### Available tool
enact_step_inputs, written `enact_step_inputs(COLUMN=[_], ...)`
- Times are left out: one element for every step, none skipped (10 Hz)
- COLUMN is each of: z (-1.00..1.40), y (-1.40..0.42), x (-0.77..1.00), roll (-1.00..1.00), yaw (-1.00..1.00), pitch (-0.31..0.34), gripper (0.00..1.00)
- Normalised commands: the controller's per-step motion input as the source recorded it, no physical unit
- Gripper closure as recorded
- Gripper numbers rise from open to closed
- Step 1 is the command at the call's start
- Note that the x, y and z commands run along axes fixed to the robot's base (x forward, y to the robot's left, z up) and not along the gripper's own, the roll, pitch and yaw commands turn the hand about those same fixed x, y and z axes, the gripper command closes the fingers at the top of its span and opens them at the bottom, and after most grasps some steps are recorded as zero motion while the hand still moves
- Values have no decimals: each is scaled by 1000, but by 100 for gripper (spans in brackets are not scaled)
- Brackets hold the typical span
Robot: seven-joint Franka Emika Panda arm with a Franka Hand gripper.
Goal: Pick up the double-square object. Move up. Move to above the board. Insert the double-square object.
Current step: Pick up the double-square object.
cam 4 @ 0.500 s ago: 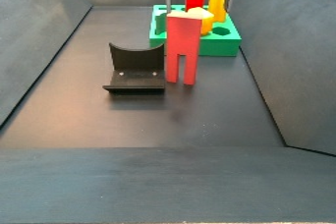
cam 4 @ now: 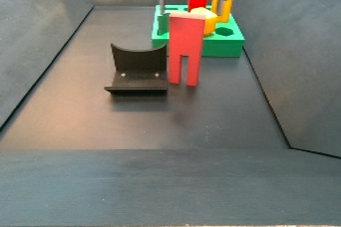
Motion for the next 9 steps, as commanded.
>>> enact_step_inputs(z=[114, 0, -137, -240, -257, -154, -111, -100, -214], y=[-29, -54, -40, -91, -166, -140, -94, -83, -83], x=[437, 66, -77, -129, -186, -97, 0, 43, 0], roll=[-213, -113, -116, -129, -106, -90, -131, -97, -101], yaw=[-629, -306, -31, 0, 120, 129, 0, 0, -6], pitch=[-7, -19, -63, -49, -34, -17, 0, 0, 0], gripper=[0, 0, 0, 0, 0, 0, 0, 0, 0])
